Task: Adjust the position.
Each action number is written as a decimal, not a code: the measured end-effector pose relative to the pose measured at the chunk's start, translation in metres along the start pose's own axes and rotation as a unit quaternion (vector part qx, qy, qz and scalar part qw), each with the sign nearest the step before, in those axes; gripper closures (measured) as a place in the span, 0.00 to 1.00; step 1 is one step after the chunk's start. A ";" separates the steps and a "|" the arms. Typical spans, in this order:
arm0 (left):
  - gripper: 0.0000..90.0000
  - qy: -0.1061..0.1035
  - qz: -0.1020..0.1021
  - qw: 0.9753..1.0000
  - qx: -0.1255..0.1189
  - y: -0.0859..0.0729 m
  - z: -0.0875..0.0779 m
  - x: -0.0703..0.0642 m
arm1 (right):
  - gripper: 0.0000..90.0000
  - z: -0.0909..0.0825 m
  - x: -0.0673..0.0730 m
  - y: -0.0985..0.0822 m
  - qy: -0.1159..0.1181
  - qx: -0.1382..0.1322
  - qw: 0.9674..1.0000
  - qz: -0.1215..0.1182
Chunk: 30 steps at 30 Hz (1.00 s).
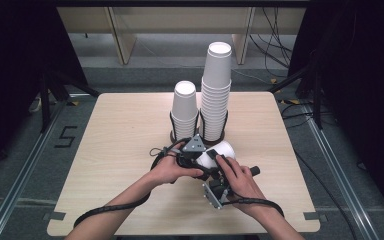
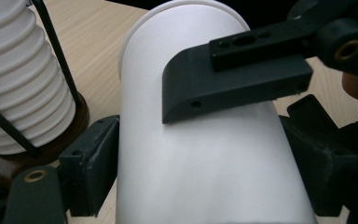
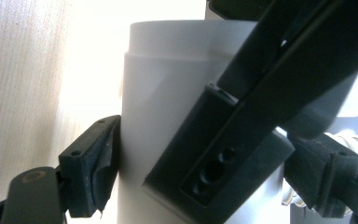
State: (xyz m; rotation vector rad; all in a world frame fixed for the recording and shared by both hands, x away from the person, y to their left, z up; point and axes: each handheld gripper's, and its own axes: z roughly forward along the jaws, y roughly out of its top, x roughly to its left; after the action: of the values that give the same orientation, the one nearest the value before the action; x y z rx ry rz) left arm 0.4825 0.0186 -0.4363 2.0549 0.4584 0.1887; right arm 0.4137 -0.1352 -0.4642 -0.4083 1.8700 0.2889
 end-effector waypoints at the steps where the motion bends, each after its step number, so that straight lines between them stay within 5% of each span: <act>1: 0.21 0.001 0.001 1.000 0.000 0.000 0.000 0.000 | 0.21 -0.001 0.001 0.000 0.000 0.008 1.000 0.009; 20: 0.22 0.006 0.013 1.000 0.000 -0.002 -0.001 0.000 | 0.20 0.000 -0.001 0.001 0.007 0.003 1.000 -0.016; 30: 0.22 0.012 0.007 1.000 -0.008 -0.003 -0.002 0.003 | 0.08 0.002 -0.001 0.001 0.018 -0.001 1.000 -0.007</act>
State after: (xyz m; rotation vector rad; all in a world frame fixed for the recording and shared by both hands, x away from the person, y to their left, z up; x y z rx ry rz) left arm 0.4839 0.0224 -0.4382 2.0435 0.4565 0.2259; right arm 0.4151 -0.1336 -0.4634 -0.4312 1.9004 0.2758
